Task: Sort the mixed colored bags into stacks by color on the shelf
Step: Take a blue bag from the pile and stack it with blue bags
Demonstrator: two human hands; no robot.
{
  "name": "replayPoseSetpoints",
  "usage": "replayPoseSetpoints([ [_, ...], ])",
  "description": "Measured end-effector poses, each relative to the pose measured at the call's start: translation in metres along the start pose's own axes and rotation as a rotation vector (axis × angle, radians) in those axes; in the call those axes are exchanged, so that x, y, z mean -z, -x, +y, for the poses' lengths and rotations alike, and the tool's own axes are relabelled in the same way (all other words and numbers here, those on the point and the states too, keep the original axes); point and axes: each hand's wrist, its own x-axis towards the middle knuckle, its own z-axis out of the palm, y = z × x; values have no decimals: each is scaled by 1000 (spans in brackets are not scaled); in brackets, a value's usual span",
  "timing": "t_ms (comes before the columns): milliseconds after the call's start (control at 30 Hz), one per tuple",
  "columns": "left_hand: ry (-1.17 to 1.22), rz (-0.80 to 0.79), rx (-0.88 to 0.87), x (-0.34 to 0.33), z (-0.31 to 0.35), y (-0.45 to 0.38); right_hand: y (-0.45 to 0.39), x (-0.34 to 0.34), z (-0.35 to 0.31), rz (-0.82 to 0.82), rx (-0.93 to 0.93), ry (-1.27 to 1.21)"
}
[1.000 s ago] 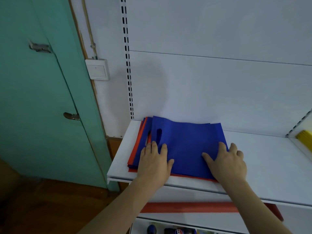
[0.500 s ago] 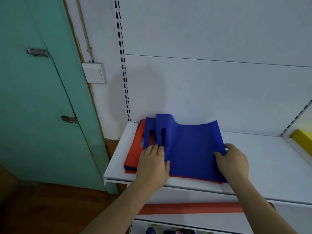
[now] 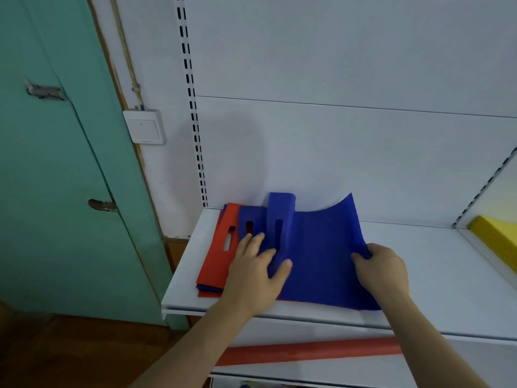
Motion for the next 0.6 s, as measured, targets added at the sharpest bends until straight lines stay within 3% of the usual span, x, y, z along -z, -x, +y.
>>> replayPoseSetpoints([
  [133,233,192,177,14,-2,-19,-3,10,16,116,56,-63],
  [367,338,89,374,15,-11,-49,7,27,28,227,147,-356],
  [467,557,98,481,15,-12,-64,11,35,28,271,166,-461],
  [533,742,145,478,17,-11,-72,12,39,26,310,180,-477],
  [600,779,228,367,22,-5,-78,11,42,21,351,184,-473],
])
